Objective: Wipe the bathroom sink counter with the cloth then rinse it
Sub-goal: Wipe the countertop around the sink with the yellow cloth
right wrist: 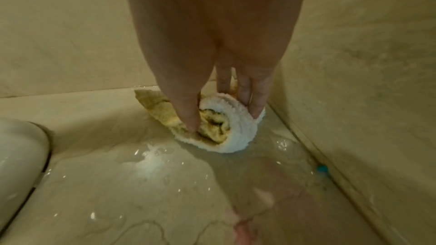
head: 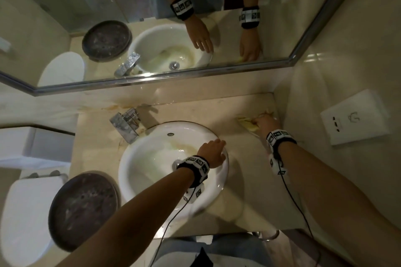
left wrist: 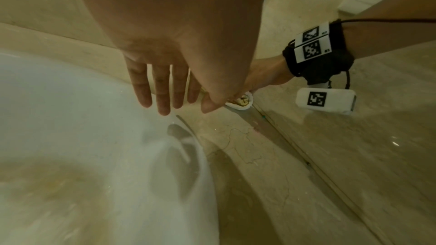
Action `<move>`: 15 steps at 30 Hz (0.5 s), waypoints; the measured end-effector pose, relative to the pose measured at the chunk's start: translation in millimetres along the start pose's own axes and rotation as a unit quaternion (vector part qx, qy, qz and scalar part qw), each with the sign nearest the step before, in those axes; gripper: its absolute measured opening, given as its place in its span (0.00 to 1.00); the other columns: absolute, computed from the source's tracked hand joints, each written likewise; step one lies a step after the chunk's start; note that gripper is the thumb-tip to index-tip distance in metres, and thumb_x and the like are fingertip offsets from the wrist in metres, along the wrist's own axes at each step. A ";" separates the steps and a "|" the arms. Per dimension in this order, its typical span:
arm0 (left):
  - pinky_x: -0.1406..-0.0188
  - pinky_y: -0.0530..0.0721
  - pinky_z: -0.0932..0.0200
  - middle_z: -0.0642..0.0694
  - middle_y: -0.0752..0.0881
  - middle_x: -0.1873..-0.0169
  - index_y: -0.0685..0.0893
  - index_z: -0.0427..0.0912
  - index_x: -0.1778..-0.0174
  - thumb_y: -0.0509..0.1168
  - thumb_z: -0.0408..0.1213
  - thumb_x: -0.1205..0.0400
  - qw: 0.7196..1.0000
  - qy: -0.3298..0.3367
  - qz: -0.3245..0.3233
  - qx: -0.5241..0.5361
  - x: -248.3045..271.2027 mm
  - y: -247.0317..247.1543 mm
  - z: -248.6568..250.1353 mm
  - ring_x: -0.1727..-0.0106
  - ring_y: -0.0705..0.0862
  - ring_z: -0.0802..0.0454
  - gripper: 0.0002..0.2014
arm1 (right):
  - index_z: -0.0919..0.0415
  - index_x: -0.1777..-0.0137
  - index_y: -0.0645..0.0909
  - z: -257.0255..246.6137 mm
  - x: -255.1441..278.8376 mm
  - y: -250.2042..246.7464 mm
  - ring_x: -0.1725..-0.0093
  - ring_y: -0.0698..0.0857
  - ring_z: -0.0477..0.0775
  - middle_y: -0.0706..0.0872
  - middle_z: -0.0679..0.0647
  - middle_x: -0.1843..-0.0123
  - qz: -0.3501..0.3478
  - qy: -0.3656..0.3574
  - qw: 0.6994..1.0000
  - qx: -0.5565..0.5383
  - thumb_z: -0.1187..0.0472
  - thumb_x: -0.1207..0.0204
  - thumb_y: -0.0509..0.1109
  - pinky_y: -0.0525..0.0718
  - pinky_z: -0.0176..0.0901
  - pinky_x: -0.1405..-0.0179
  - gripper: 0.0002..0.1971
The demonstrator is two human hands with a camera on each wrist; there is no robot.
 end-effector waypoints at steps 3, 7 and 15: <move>0.37 0.80 0.44 0.43 0.77 0.29 0.71 0.43 0.24 0.62 0.41 0.16 1.000 -0.002 -0.003 0.006 5.4 6.4 0.1 0.33 0.79 0.41 0.24 | 0.52 0.37 0.88 1.5 12.6 6.6 0.37 0.85 0.63 0.87 0.60 0.35 -0.008 -0.008 0.999 -0.043 0.42 0.20 0.66 0.79 0.51 0.38 0.20; 0.38 0.80 0.46 0.44 0.78 0.30 0.71 0.44 0.23 0.62 0.42 0.16 1.000 -0.006 0.003 0.019 14.0 11.5 1.2 0.33 0.80 0.41 0.24 | 0.59 0.35 0.85 6.3 36.6 9.0 0.39 0.85 0.66 0.86 0.63 0.35 0.052 0.054 0.984 -0.159 0.61 0.18 0.68 0.82 0.50 0.45 0.14; 0.35 0.80 0.49 0.45 0.78 0.29 0.72 0.45 0.24 0.60 0.42 0.14 0.996 -0.013 0.038 0.083 29.7 8.2 14.4 0.32 0.80 0.44 0.21 | 0.61 0.38 0.81 15.8 87.9 5.8 0.46 0.85 0.62 0.85 0.61 0.41 0.259 0.123 0.878 -0.385 0.56 0.20 0.70 0.80 0.47 0.51 0.14</move>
Point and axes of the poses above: each hand's wrist, its own x-axis away from the middle knuckle, its own y-axis out of the palm, z = x × y, the point moved 2 cm from there along -x, towards the middle knuckle
